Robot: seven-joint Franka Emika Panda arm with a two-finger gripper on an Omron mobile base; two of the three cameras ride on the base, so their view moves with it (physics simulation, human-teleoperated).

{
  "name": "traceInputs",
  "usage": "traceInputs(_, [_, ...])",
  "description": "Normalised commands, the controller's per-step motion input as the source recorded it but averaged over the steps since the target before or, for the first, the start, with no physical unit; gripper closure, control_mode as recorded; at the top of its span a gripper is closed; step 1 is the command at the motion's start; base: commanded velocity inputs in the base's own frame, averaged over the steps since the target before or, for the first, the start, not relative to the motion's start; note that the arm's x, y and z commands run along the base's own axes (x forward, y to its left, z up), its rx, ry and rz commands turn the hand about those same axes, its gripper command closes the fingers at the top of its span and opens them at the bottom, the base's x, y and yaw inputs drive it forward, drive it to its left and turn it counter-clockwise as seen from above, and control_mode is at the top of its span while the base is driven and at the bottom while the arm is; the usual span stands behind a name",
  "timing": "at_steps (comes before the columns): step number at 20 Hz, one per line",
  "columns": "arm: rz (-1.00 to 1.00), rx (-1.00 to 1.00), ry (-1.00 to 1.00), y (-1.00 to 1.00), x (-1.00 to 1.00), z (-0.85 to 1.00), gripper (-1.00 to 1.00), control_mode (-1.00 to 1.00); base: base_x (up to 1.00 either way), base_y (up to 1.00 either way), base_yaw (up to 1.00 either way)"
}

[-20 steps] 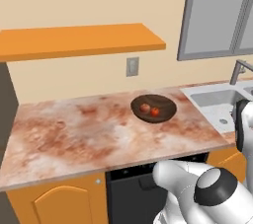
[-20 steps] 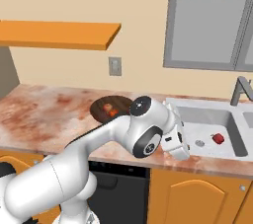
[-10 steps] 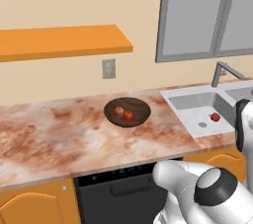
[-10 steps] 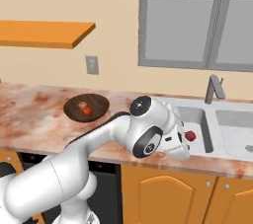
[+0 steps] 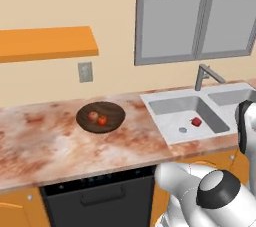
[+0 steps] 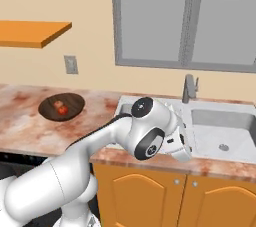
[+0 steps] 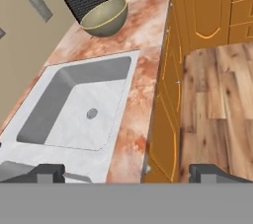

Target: Pick the apples from the cabinet and place them in one bowl. Pick the bell pepper from the sink and place it in the other bowl.

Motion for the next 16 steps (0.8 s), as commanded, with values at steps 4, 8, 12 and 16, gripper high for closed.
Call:
traceInputs(4, [0.00,0.00,0.00,0.00,0.00,0.00,-1.00,1.00,0.02,-0.57,0.00])
traceInputs(8, [0.00,0.00,0.00,0.00,0.00,0.00,-1.00,1.00,0.03,-0.57,0.00])
traceInputs(12, [0.00,0.00,0.00,0.00,0.00,0.00,-1.00,1.00,0.04,-0.56,0.00])
traceInputs(16, [0.00,0.00,0.00,0.00,0.00,0.00,-1.00,1.00,0.06,-0.56,0.00])
